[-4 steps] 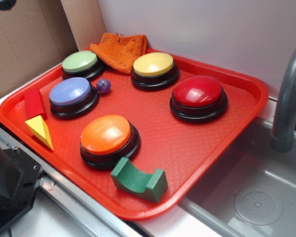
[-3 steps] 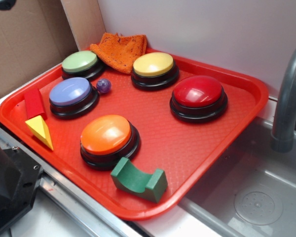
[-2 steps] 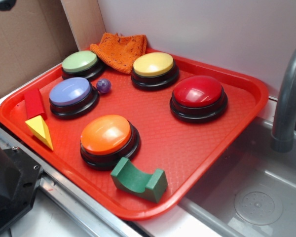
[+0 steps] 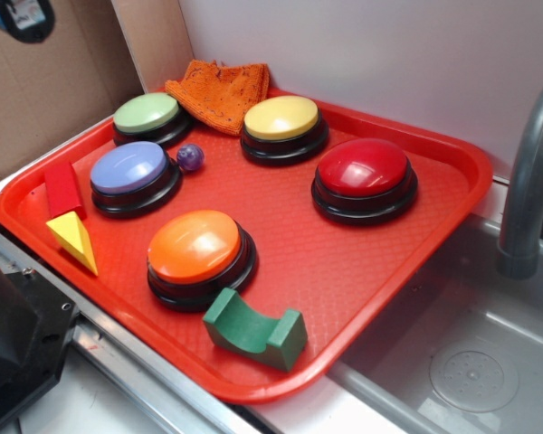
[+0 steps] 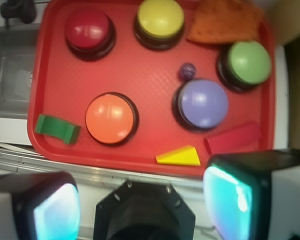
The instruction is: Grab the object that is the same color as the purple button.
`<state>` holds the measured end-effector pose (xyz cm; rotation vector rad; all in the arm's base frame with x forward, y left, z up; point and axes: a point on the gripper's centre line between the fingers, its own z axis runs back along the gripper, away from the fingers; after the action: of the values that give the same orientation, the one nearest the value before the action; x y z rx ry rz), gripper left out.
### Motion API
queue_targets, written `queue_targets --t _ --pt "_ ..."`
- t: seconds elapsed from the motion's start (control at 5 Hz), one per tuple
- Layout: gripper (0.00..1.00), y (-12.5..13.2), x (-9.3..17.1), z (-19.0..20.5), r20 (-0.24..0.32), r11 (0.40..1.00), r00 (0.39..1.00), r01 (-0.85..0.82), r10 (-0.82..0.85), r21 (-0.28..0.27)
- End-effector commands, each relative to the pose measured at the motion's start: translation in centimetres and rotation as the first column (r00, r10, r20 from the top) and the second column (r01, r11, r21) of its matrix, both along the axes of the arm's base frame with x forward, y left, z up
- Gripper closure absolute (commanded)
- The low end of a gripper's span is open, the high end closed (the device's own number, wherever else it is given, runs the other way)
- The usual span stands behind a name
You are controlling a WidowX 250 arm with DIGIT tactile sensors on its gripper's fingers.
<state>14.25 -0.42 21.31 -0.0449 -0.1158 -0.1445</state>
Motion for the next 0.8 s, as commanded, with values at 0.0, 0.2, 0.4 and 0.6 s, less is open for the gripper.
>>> queue_targets --t 0.0,0.2,0.4,0.6 --pt "0.0 2.5 5.4 -4.4 0.041 0.996 0.995 0.093 -0.093 0.009" --pt "0.0 3.3 7.2 -6.8 0.055 0.992 0.99 0.125 -0.126 0.018" --pt "0.0 4.2 9.3 -9.3 0.086 0.986 0.982 0.167 -0.167 0.01" --pt "0.0 4.5 11.2 -11.9 0.084 0.982 0.978 0.189 -0.19 0.013"
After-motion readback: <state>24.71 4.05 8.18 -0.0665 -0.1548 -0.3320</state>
